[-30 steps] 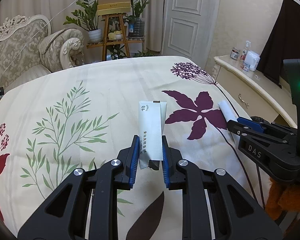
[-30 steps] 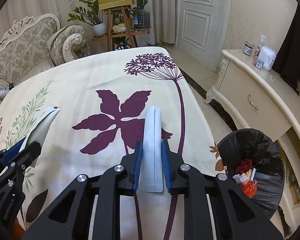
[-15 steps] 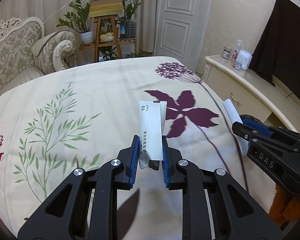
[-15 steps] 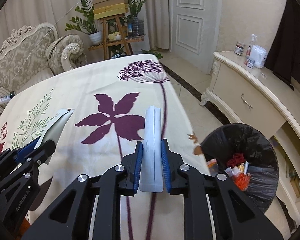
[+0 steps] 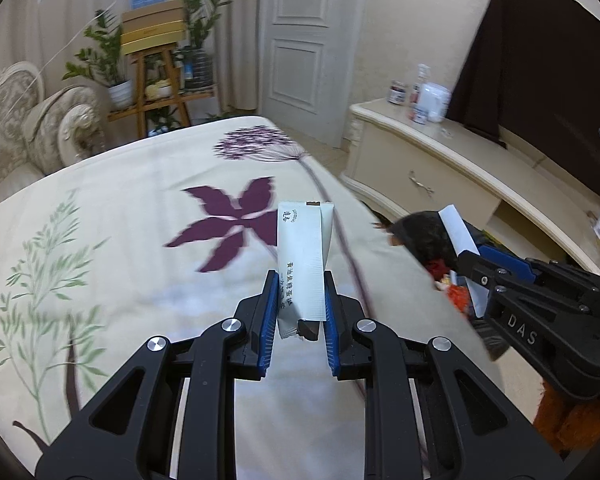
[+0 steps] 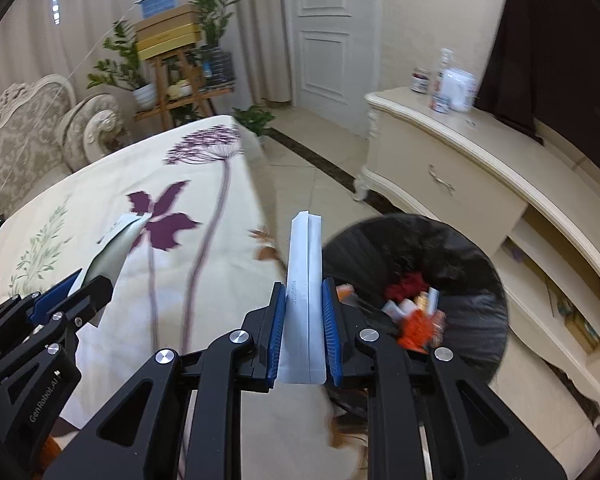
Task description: Collect trash
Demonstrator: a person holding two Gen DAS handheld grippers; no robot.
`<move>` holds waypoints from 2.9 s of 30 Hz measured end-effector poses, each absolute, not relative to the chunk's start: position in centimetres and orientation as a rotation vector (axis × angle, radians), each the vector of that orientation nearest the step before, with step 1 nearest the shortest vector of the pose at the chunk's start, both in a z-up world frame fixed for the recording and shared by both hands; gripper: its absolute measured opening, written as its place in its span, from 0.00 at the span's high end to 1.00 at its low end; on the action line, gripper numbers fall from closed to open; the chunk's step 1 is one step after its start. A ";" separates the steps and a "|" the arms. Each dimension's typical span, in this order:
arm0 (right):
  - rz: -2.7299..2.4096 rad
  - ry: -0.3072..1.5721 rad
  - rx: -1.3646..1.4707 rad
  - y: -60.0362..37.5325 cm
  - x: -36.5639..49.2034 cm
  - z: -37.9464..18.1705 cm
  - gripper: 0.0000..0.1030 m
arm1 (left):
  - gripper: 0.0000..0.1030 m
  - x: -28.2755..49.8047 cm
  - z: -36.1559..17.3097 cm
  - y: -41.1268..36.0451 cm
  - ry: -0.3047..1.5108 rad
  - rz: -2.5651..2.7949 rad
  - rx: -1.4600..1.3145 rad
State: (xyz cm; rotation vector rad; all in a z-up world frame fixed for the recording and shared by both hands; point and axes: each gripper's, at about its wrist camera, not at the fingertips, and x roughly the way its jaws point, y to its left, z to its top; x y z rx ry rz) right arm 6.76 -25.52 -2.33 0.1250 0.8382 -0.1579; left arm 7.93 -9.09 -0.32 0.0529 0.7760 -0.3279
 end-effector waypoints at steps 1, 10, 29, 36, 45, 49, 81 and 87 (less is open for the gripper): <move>-0.168 0.838 0.130 -26.1 6.4 -2.4 0.81 | 0.80 7.8 -0.4 -9.9 0.777 -0.340 0.059; -0.239 0.823 0.175 -30.7 4.2 -2.9 0.81 | 0.80 7.3 -1.0 -14.8 0.785 -0.393 0.105; -0.304 0.814 0.231 -36.2 4.5 -4.0 0.81 | 0.80 9.1 -2.0 -22.6 0.786 -0.438 0.195; -0.317 0.819 0.244 -37.3 5.2 -4.7 0.80 | 0.79 10.0 -2.4 -23.5 0.803 -0.441 0.193; -0.343 0.831 0.254 -38.0 5.2 -5.4 0.69 | 0.59 10.4 -2.5 -23.8 0.806 -0.432 0.188; -0.357 0.826 0.252 -37.9 4.7 -5.3 0.59 | 0.51 10.0 -2.6 -23.4 0.799 -0.419 0.190; -0.422 0.710 0.182 -31.9 -3.6 -1.5 0.23 | 0.14 2.0 0.7 -14.9 0.712 -0.367 0.138; -0.422 0.711 0.182 -31.4 -4.6 -1.3 0.23 | 0.13 1.1 0.7 -14.2 0.720 -0.360 0.127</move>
